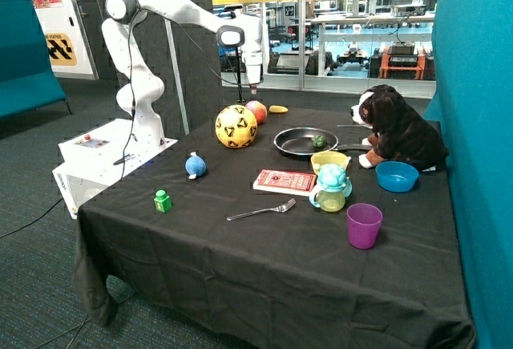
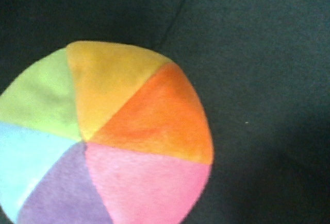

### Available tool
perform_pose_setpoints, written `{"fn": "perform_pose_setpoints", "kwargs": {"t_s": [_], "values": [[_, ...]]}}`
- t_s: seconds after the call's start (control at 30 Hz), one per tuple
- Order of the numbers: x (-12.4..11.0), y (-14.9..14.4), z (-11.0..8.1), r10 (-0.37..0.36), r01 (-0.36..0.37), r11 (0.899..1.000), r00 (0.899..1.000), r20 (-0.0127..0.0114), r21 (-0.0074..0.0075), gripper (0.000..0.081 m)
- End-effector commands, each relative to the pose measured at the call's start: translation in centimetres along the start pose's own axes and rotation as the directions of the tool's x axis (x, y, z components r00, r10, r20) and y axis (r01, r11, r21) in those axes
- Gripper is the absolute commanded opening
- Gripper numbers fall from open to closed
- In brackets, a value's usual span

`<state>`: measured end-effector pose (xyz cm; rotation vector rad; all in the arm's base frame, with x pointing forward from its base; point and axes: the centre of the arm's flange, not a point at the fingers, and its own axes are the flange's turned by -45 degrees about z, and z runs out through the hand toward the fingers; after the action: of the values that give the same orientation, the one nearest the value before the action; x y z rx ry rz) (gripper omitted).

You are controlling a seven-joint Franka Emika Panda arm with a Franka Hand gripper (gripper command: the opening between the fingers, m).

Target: Sort the balls from left to right in order of size

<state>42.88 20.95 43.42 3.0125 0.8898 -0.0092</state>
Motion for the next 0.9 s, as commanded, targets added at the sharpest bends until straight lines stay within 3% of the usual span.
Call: {"fn": "perform_pose_setpoints", "kwargs": {"t_s": [0.0,0.17,0.33,0.87], "values": [[-0.5,-1.8,1.5,0.032,-0.032,0.999,0.999,-0.0057,-0.0011,0.0808],[-0.8,-1.9,2.7,0.080,-0.080,0.997,0.997,-0.0058,-0.0008,0.0808],[-0.7,-1.3,3.6,0.165,-0.165,0.986,0.986,-0.0058,-0.0003,0.0808],[-0.5,-5.0,5.9,0.118,-0.118,0.993,0.993,-0.0058,-0.0006,0.0808]]}}
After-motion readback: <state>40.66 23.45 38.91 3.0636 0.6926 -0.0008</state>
